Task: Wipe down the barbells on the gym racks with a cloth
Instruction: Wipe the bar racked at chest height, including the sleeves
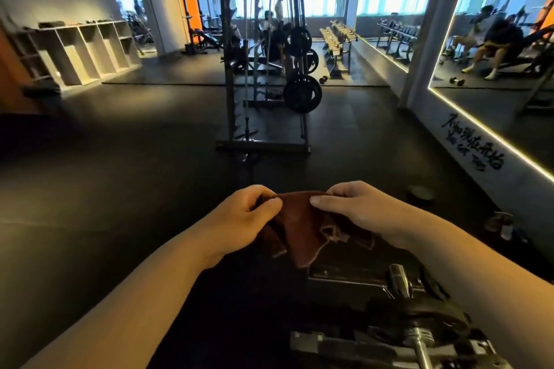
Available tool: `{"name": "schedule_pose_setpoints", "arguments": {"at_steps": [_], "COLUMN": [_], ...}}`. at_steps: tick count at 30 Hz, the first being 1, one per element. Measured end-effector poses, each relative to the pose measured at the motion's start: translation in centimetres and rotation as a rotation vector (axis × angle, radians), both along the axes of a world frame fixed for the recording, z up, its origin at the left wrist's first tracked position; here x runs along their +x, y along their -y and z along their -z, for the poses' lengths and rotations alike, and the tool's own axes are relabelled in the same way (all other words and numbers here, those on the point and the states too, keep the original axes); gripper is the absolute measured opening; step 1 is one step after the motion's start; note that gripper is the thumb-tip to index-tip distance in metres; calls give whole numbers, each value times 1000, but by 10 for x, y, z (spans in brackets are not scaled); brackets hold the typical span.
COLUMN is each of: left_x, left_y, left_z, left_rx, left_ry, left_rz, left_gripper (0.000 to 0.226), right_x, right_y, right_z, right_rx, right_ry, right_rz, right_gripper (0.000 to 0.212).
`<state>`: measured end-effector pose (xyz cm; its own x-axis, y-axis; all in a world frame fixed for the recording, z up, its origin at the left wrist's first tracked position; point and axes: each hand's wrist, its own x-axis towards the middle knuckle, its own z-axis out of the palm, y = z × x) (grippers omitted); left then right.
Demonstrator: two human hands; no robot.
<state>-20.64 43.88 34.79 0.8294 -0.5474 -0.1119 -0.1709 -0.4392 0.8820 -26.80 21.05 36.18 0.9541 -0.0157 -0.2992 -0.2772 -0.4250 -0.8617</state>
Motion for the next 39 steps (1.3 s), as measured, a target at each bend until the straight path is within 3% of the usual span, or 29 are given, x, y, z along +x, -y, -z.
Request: {"name": "schedule_pose_setpoints", "arguments": {"at_steps": [4, 7, 9, 11, 15, 17, 19, 21, 23, 27, 29, 33, 35, 37, 39], "left_x": [16, 32, 45, 57, 61, 62, 64, 66, 66, 64, 61, 59, 60, 61, 62], "left_y": [-9, -14, -17, -18, -5, 6, 14, 21, 29, 55, 70, 92, 99, 105, 113], "left_z": [20, 45, 72, 101, 143, 155, 168, 183, 200, 235, 254, 279, 287, 292, 300], "left_rx": [-129, -176, -153, -83, -90, -219, -347, -311, -260, -429, -450, -332, -355, -416, -444], "left_ry": [-176, -261, -257, -242, -466, -715, -887, -866, -857, -1100, -1173, -1190, -1235, -1254, -1228], "left_rz": [-97, -195, -295, -371, -429, -426, -373, -321, -297, -349, -386, -352, -346, -352, -375], "left_gripper": [27, 27, 23, 21, 21, 29, 37, 47, 59, 40, 41, 55, 52, 47, 51], "right_x": [36, 60, 71, 80, 88, 85, 82, 85, 95, 111, 111, 117, 126, 134, 138], "right_y": [-10, -11, -13, -18, -38, -44, -43, -33, -11, 29, 44, 73, 85, 93, 97], "right_z": [33, 64, 83, 100, 121, 128, 139, 147, 160, 197, 221, 258, 262, 265, 272], "right_rx": [342, 393, 367, 271, -266, -394, -357, -81, 120, -30, 75, 121, 252, 376, 206], "right_ry": [-209, -293, -273, -182, 68, 133, 66, -141, -302, -557, -725, -721, -683, -693, -696], "right_rz": [68, -11, -35, 26, 87, -40, -275, -317, -165, -162, -142, -119, -103, -269, -559], "right_gripper": [53, 61, 51, 33, 13, 10, 7, 18, 24, 49, 47, 46, 55, 70, 86]}}
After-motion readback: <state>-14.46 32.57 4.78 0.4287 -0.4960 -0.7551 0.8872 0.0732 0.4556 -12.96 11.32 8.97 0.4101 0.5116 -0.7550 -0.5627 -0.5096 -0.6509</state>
